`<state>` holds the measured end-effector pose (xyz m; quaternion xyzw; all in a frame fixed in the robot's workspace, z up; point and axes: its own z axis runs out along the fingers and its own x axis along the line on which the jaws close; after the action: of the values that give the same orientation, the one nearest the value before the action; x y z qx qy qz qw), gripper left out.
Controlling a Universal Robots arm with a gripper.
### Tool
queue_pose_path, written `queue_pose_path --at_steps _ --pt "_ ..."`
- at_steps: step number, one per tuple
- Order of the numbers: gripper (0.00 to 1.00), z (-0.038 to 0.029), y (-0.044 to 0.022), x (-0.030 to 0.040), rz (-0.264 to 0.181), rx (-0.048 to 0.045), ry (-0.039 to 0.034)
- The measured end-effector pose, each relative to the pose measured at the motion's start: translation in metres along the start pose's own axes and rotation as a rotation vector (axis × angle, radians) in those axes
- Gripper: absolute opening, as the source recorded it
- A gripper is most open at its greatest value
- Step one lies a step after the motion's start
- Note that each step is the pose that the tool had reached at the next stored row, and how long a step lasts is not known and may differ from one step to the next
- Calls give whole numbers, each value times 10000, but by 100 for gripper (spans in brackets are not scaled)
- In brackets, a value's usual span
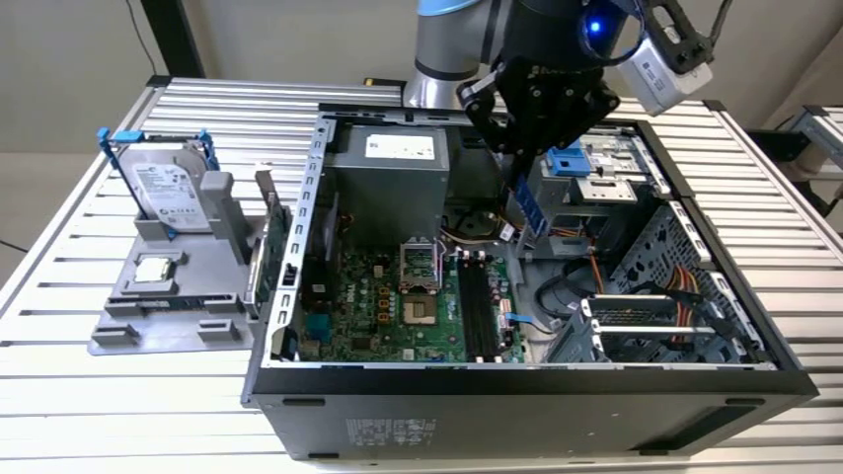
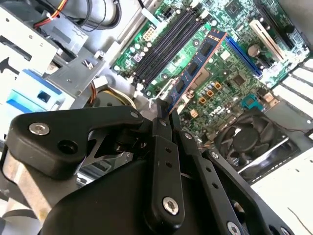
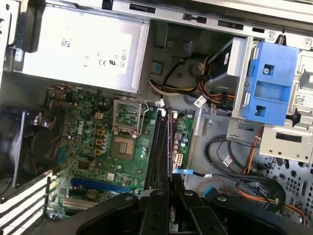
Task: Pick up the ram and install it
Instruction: 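Insert the ram into the slot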
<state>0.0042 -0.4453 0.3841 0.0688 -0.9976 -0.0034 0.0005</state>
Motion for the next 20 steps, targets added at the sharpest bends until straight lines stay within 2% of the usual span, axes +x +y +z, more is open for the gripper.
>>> queue_pose_path --at_steps 20 --pt "0 3 0 -2 1324 1 -8"
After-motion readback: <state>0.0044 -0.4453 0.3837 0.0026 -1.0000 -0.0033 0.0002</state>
